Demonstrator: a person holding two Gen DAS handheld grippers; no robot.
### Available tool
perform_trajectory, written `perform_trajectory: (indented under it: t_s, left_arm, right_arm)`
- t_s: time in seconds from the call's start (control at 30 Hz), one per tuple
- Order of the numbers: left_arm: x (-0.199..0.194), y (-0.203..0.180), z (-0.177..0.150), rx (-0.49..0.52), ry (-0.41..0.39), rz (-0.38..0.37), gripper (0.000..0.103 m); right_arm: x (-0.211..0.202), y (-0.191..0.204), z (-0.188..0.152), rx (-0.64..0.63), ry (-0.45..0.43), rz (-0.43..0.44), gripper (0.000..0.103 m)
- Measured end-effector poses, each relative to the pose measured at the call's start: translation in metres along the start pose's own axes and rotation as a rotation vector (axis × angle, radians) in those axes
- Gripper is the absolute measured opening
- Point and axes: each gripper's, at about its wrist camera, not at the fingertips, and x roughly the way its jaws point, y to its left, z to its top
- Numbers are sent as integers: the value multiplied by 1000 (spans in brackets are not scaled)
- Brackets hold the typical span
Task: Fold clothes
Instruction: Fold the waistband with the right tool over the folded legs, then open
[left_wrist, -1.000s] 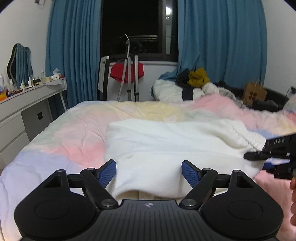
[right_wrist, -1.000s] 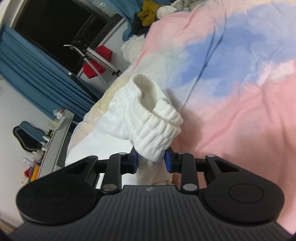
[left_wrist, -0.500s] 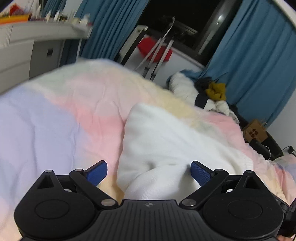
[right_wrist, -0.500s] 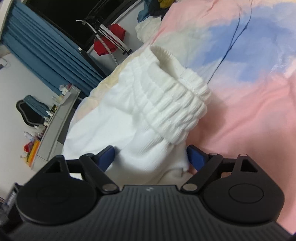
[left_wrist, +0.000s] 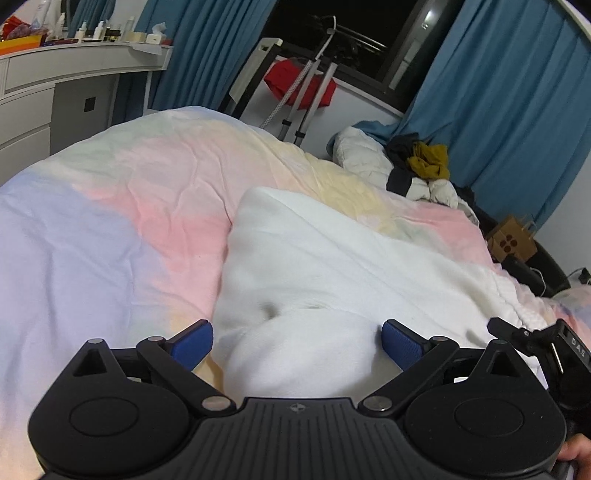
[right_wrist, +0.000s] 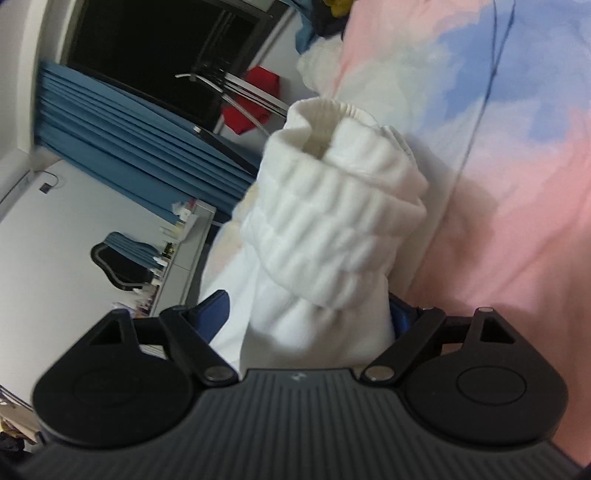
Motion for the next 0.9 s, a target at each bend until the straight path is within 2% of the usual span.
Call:
perform_trajectory:
  t_s: [0.2, 0.43, 0.53, 0.73, 0.8, 0.9]
  left_arm:
    - [2, -2, -3, 8, 11, -8, 99]
    - [6, 1, -2, -15, 17, -7, 99]
    - [7, 0, -3, -6, 22, -13, 99]
    - [17, -4, -6, 5, 40, -30, 99]
    - [18, -5, -6, 10, 28, -26, 95]
    - [18, -7, -6, 30, 4, -15, 77]
  right_arm:
    - [19, -15, -7, 7, 41, -85, 82]
    - [9, -1, -6, -13, 4, 12, 83]
    - [15, -4, -7, -13, 22, -26, 81]
    - [16, 1, -12, -91, 17, -90, 57]
    - [13, 7, -13, -120, 4, -94, 50]
    - [8, 20, -10, -153, -19, -78, 43]
